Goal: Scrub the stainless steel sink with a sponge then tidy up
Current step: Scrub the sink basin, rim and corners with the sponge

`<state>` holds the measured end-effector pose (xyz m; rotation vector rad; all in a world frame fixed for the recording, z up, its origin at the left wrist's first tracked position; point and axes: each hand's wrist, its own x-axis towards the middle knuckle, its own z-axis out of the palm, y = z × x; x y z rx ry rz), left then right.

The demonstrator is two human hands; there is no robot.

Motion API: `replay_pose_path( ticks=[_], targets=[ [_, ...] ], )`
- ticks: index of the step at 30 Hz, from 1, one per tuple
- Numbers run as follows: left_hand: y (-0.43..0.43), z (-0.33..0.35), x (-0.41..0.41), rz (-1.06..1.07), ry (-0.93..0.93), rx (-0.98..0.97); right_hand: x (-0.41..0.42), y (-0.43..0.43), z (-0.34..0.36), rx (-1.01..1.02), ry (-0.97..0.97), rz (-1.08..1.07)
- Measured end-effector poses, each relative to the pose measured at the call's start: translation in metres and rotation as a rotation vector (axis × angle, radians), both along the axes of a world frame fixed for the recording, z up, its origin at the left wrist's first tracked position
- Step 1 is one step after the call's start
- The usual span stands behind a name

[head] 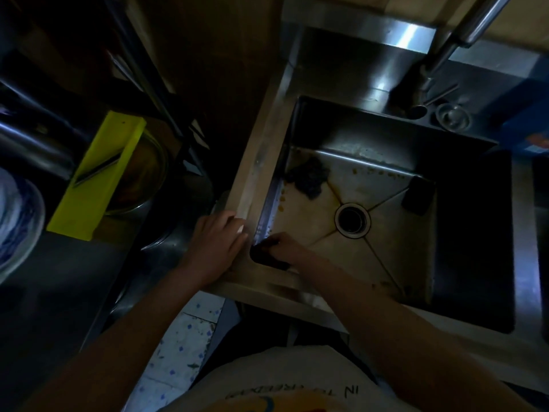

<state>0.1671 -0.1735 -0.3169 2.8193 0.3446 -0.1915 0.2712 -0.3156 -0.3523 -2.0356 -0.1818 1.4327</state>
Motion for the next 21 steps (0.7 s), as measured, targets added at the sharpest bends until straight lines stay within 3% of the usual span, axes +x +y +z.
replay_pose_path(
  ticks=[9, 15, 19, 21],
  targets=[
    [0.004, -0.006, 0.01, 0.017, -0.04, 0.032, -0.001, 0.009, -0.004, 0.002, 0.123, -0.415],
    [0.008, 0.002, 0.013, 0.099, -0.034, 0.012, 0.052, 0.033, -0.006, 0.057, 0.117, -0.63],
    [0.01, 0.006, 0.016, 0.119, -0.022, 0.011, 0.087, 0.051, 0.002, 0.106, 0.07, -0.938],
    [0.01, 0.007, 0.018, 0.135, -0.037, 0.013, 0.079, 0.048, 0.004, 0.159, 0.013, -0.852]
  ],
)
